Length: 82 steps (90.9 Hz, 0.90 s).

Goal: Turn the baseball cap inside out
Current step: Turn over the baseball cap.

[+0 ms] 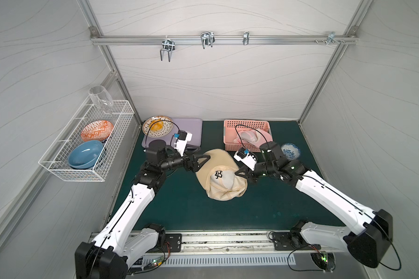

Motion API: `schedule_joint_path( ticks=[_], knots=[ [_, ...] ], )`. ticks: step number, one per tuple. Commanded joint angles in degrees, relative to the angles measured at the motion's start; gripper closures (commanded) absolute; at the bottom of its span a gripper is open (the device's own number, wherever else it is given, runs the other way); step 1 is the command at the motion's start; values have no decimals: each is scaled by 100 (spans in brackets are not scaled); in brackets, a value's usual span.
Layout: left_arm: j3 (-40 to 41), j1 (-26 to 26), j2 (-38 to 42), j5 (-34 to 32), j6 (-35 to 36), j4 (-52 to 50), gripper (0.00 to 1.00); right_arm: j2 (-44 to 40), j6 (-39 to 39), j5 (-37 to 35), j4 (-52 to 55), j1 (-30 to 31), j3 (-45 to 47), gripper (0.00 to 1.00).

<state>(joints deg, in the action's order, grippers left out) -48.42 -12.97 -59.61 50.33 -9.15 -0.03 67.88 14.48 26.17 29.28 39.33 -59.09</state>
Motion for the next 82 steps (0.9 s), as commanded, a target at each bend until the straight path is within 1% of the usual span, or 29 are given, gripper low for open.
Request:
schedule_joint_path(
  ticks=[1,5,14,21,26,30,35,36,38,40,42,49,51,52,57,61,64,72,78,82],
  knots=[
    [-308,40,-211,424,404,-22,0,-101,22,362,111,-16,-237,100],
    [-308,36,-300,474,405,-29,0,-100,34,342,122,-15,-247,100],
    [-335,-22,-485,950,386,-19,1,-49,65,239,171,-13,-292,100],
    [-375,-159,-574,1027,467,-127,3,15,72,103,183,-18,-327,100],
    [-407,-268,-629,1063,577,-266,9,69,71,29,179,-14,-358,100],
    [-414,-312,-670,1096,594,-311,15,119,56,-39,176,-13,-377,100],
    [-434,-336,-735,1196,512,-298,30,197,31,-134,181,-17,-414,100],
    [-441,-337,-749,1215,489,-292,34,212,26,-150,182,-15,-417,100],
    [-451,-348,-783,1223,435,-268,48,253,12,-177,190,-27,-427,100],
    [-462,-353,-814,1220,373,-256,58,288,-4,-210,185,-25,-430,100],
    [-470,-350,-839,1191,313,-235,67,318,-17,-255,175,-23,-431,100],
    [-470,-370,-879,954,-19,-111,93,386,-156,-389,89,-47,-375,100],
    [-469,-372,-862,883,-125,-60,98,391,-189,-423,46,-64,-340,94],
    [-463,-372,-856,861,-172,-33,100,392,-225,-452,27,-69,-318,88],
    [-409,-373,-779,826,-398,149,100,343,-372,-555,-147,-107,-163,66],
    [-364,-373,-669,782,-573,349,100,280,-485,-499,-326,-173,-16,53],
    [-347,-380,-589,751,-681,437,100,211,-566,-410,-459,-240,97,46],
    [-385,-396,-420,581,-949,488,100,29,-700,-189,-696,-353,343,39],
    [-415,-426,-353,296,-1179,417,100,-132,-896,-329,-850,-360,484,38],
    [-405,-445,-338,-100,-1466,357,100,-242,-964,-555,-921,-357,591,38]
  ],
)
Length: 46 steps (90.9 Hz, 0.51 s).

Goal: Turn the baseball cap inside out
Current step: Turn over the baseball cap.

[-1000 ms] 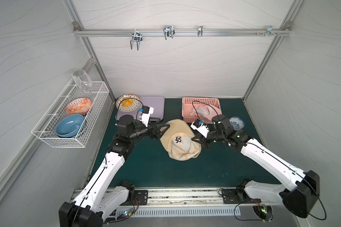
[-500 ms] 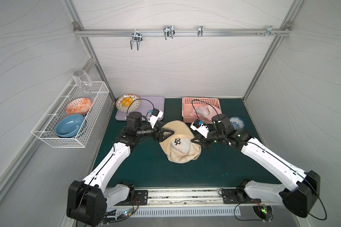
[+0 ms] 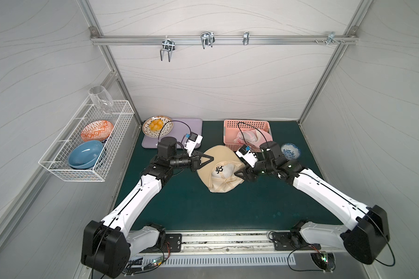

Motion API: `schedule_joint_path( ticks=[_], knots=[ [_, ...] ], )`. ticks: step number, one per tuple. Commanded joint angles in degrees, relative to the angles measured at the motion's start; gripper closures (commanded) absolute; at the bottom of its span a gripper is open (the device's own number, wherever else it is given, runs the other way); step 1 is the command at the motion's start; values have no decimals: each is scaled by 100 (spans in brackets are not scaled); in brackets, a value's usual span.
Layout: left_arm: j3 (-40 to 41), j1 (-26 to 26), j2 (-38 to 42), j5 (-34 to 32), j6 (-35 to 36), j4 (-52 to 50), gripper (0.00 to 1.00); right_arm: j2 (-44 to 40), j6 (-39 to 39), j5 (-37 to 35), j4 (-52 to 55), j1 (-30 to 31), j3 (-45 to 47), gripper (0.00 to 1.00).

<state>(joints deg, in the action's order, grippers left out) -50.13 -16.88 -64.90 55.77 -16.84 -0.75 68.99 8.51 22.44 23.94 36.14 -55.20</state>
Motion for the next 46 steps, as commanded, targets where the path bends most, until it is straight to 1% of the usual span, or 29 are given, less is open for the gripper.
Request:
schedule_joint_path(
  ticks=[1,4,11,18,21,25,28,31,38,43,46],
  knots=[
    [-226,-61,190,-751,-785,411,100,-379,-385,-276,-407,-42,224,37],
    [-174,-82,188,-1028,-1110,374,100,-451,-459,-535,-456,-42,323,37],
    [35,-162,104,-1437,-1803,556,100,-710,-521,-1216,-554,-21,555,37],
    [267,-315,-30,-1871,-2464,722,100,-947,-618,-2145,-588,51,734,37],
    [367,-390,-92,-2001,-2663,819,100,-1017,-651,-2493,-600,85,795,36],
    [520,-496,-194,-2218,-2856,910,100,-1130,-650,-2737,-594,117,858,36],
    [600,-557,-256,-2395,-2966,906,100,-1170,-591,-2703,-559,132,888,36],
    [706,-587,-311,-2537,-3038,927,100,-1173,-550,-2490,-562,140,913,37],
    [957,-597,-382,-2849,-3290,1044,100,-1028,-501,-1653,-610,162,919,41],
    [1077,-597,-427,-3032,-3409,1096,100,-857,-550,-1162,-765,266,927,46],
    [1146,-592,-461,-3120,-3463,1101,100,-726,-599,-955,-920,346,941,51]
  ],
)
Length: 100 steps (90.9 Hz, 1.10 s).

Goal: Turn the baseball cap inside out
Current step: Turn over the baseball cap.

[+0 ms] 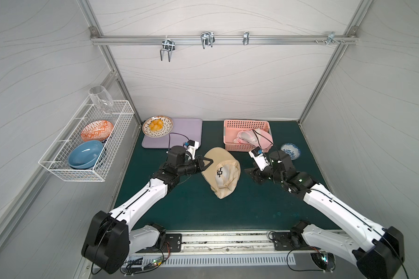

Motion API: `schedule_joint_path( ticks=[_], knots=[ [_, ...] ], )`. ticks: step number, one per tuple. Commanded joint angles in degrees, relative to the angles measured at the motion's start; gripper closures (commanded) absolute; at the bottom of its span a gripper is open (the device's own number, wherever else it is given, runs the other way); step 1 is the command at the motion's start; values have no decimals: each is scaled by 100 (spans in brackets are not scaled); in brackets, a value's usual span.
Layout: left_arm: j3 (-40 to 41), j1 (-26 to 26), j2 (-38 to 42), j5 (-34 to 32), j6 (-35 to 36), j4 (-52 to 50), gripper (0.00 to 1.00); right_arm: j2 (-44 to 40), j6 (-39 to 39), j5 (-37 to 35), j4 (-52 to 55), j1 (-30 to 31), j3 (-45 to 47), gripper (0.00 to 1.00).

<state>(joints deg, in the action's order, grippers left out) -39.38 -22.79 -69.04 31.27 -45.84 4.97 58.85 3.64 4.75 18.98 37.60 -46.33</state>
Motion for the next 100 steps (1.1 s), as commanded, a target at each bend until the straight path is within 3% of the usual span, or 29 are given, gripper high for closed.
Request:
schedule_joint_path(
  ticks=[1,11,26,48,72,100],
  knots=[
    [88,-4,-57,-685,-573,538,100,321,-128,855,-480,237,58,53],
    [191,-15,-111,-818,-549,527,100,978,-373,978,-1099,586,59,81],
    [107,-15,-72,-899,-351,299,100,2061,-692,818,-1745,980,-244,94],
    [-15,-41,-70,-830,-94,163,100,3239,-1057,931,-2783,1135,-453,98],
    [-265,-81,-86,-956,293,-252,100,4421,-1222,465,-2278,1465,-1166,99],
    [-914,-300,-8,-1764,1151,-1380,100,4663,-1398,-139,-1663,1474,-1292,95]
  ],
)
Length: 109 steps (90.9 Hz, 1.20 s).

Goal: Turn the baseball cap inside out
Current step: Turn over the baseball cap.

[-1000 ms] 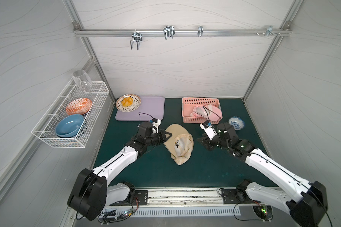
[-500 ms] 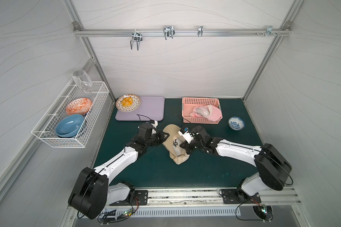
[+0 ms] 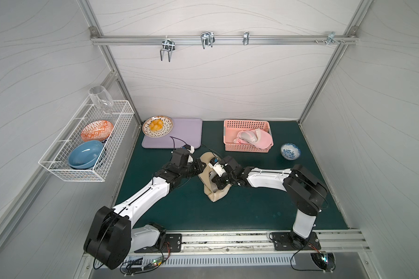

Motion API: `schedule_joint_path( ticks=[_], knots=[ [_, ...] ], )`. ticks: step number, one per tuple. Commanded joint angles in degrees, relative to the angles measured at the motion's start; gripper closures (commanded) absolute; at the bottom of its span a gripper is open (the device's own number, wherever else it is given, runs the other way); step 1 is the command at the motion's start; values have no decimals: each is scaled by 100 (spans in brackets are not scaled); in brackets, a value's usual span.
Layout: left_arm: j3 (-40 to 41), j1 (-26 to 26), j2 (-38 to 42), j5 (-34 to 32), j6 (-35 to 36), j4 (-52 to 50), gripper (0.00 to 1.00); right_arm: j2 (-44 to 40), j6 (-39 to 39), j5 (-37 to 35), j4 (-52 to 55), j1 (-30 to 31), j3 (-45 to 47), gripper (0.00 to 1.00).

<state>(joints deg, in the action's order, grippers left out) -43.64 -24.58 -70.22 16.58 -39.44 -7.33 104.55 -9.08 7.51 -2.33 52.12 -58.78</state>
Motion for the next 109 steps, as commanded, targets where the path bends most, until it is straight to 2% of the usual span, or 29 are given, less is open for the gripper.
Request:
schedule_joint_path(
  ticks=[1,8,13,19,28,35,49,62,77,94,105,109],
  knots=[
    [-501,-123,107,-318,513,-178,100,75,-119,-424,473,20,-37,94],
    [-569,-143,104,-602,385,-343,100,-197,-68,-427,411,-14,133,91],
    [-625,-140,105,-890,184,-515,100,-547,12,-393,340,-46,296,82],
    [-760,-142,127,-1275,-186,-872,100,-1070,184,-464,349,-60,505,65],
    [-1099,-143,186,-2053,-1554,-1581,100,-1853,398,-661,411,-68,810,49],
    [-1437,-139,265,-2405,-2529,-2124,100,-2517,519,-714,439,-62,1010,42],
    [-2287,-142,235,-2848,-3840,-3269,100,-3334,652,-462,457,41,1303,37],
    [-2439,-137,454,-3064,-4966,-3434,100,-3608,316,-367,33,222,1531,36],
    [-2407,-138,691,-3205,-5824,-3586,100,-3471,234,-1395,-597,668,1590,31],
    [-2403,-152,801,-3268,-6334,-3814,100,-3047,262,-2497,-1687,979,1637,29],
    [-2412,-167,792,-3291,-6498,-3861,100,-2653,457,-3504,-2004,1268,1397,28],
    [-2419,-170,798,-3303,-6555,-3889,100,-2502,453,-3616,-2025,1296,1284,27]
  ],
)
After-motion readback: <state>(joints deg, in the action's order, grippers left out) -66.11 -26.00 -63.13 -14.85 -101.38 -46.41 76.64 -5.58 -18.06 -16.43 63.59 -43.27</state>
